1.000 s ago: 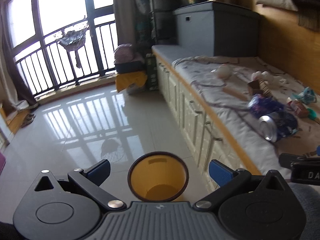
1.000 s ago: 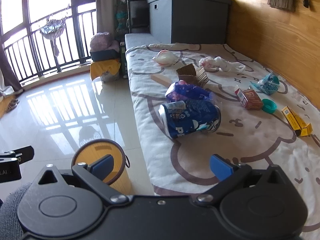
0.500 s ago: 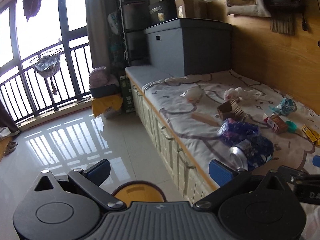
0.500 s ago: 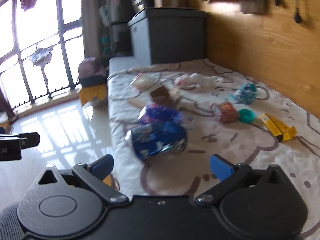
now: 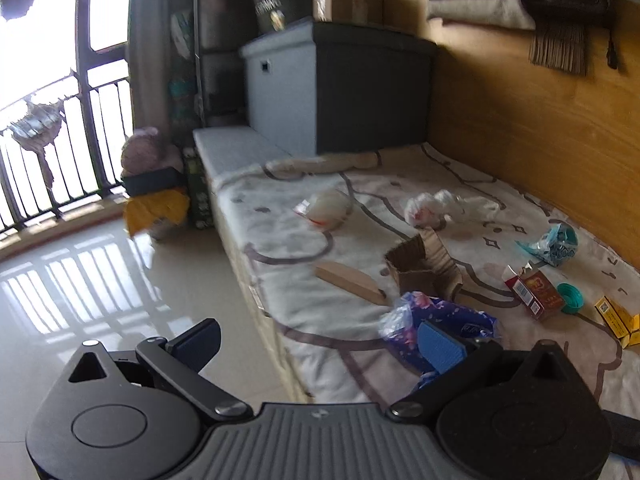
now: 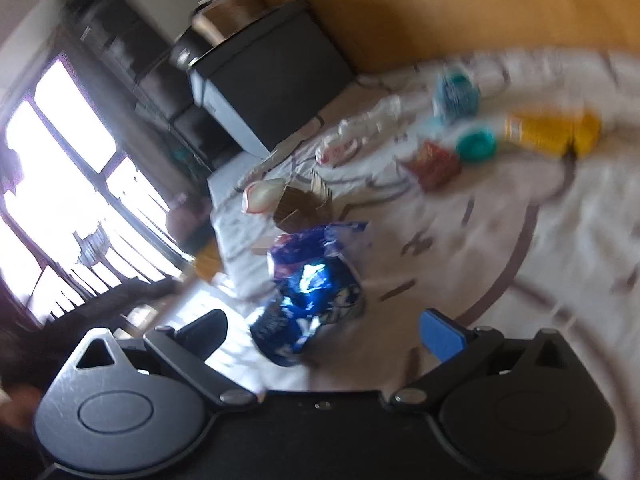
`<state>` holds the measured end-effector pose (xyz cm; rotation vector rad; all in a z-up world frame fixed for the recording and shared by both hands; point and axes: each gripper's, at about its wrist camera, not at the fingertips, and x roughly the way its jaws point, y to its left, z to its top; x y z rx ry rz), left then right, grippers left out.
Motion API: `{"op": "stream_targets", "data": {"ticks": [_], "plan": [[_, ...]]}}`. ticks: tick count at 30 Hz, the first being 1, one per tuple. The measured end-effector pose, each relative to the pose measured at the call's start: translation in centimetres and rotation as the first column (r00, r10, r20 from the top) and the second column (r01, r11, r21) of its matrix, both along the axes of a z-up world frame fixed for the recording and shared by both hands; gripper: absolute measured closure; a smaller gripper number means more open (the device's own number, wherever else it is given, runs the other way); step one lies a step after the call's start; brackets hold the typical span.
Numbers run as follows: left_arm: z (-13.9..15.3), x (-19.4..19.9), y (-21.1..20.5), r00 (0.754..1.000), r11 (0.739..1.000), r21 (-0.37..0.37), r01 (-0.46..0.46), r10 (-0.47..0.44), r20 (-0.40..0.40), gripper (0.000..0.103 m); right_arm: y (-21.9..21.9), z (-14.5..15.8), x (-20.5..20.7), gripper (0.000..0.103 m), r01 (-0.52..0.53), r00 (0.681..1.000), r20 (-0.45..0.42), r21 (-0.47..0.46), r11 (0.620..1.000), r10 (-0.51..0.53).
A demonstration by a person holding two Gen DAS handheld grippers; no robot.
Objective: Collect trash
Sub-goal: 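Grasp the blue Pepsi can with the right tool while the left tool grasps the purple-blue bag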
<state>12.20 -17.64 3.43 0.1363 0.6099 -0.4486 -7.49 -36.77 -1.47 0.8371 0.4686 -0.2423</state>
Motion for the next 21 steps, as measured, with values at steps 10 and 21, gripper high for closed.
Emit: {"op": "stream_targets", "data": {"ticks": [10, 21], "plan": [[-4.9, 4.0, -2.4, 0.991, 0.999, -0.001, 0.053, -0.052, -0.123, 0.0, -1.7, -5.5, 2.6, 0.028, 0.054, 0.993, 0.072, 0.448, 0.892, -0.096], [-7.0, 3.6, -3.2, 0.973, 0.987, -0.01, 0.16, -0.16, -0.168, 0.0, -1.4, -7.8, 6.6, 0.05, 0.072, 0.991, 0.055, 0.534, 0.843, -0.119]]}}
